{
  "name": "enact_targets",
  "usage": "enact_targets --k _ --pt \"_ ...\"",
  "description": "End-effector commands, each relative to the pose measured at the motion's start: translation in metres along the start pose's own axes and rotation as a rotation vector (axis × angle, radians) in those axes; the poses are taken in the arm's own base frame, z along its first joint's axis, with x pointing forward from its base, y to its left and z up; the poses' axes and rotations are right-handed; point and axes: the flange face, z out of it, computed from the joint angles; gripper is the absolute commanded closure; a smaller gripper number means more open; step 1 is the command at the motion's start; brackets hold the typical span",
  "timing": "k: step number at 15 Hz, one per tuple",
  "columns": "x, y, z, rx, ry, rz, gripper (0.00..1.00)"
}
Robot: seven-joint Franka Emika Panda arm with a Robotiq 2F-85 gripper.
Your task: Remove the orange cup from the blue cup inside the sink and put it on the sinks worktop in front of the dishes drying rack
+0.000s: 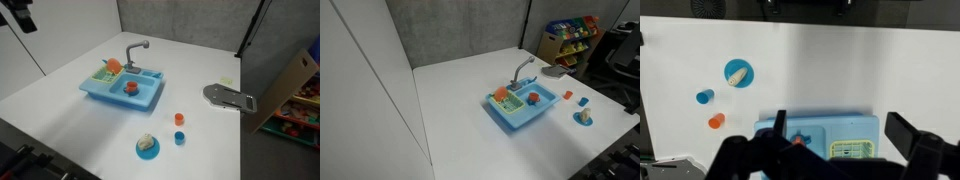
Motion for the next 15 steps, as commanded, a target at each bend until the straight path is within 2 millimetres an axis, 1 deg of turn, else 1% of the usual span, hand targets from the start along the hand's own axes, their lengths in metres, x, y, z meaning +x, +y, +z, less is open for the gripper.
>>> enact_targets --k 1,10,15 --pt "0.000 0.000 -0.001 0.000 -0.001 0.000 0.00" --pt "0.000 0.000 -0.001 0.000 -0.001 0.000 0.00" --pt "0.016 -0.005 -0.002 -0.003 -0.013 -0.002 0.00"
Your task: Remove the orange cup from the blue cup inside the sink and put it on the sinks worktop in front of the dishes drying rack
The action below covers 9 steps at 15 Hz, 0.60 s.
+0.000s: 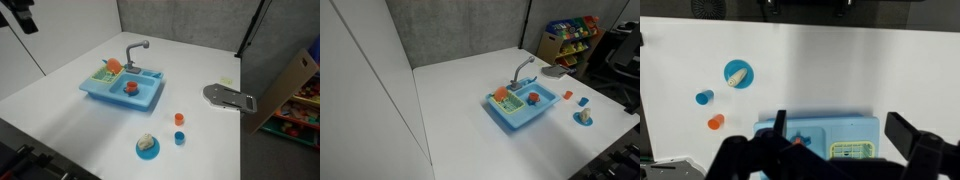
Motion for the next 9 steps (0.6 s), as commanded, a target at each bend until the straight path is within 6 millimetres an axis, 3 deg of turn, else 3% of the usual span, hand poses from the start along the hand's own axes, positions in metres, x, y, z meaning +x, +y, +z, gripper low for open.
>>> enact_targets --k 1,9 --pt "0.018 -0.004 -0.005 -0.002 -0.006 0.003 0.00" --pt "0.065 0.003 0.015 -0.006 -0.020 0.057 0.00"
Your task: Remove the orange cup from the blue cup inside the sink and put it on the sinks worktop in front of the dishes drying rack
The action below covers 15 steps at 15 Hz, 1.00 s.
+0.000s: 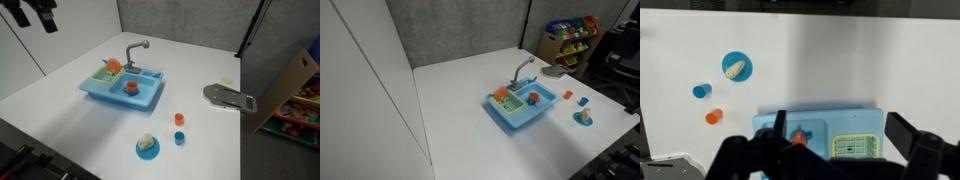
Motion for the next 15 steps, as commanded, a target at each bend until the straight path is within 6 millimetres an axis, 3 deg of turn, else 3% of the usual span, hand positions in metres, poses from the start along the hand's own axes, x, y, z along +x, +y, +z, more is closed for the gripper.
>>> enact_targets --k 1,9,15 --pt "0.029 0.010 0.009 0.000 -0.005 0.057 0.00" --pt "0.080 0.045 0.057 0.010 -0.012 0.133 0.00" --pt "0.127 0.044 0.080 0.007 -0.012 0.159 0.00"
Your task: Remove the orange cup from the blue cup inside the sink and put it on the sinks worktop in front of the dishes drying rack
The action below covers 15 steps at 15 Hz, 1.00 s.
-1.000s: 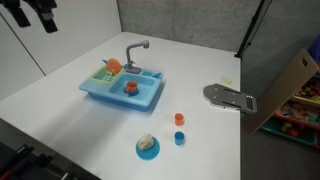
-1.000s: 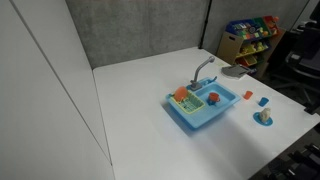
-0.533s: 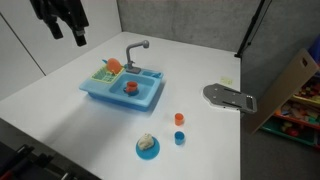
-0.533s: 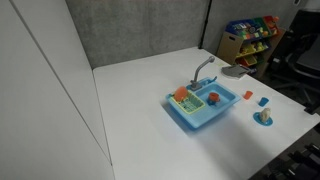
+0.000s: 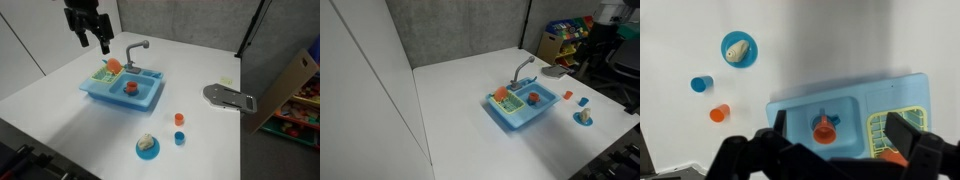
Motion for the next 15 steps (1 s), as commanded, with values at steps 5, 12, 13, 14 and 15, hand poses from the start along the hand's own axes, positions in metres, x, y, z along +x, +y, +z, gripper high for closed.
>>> enact_targets --k 5,12,13,14,15 --pt "0.069 -0.020 0.021 0.003 0.012 0.008 0.00" --pt "0.107 -0.038 0.070 0.000 -0.007 -0.015 0.00" --pt "0.110 -0.039 0.080 -0.005 -0.007 -0.015 0.00" --pt "0.112 -0.040 0.089 -0.006 -0.012 -0.017 0.00" --pt "0.114 -0.040 0.097 -0.007 -0.012 -0.022 0.00"
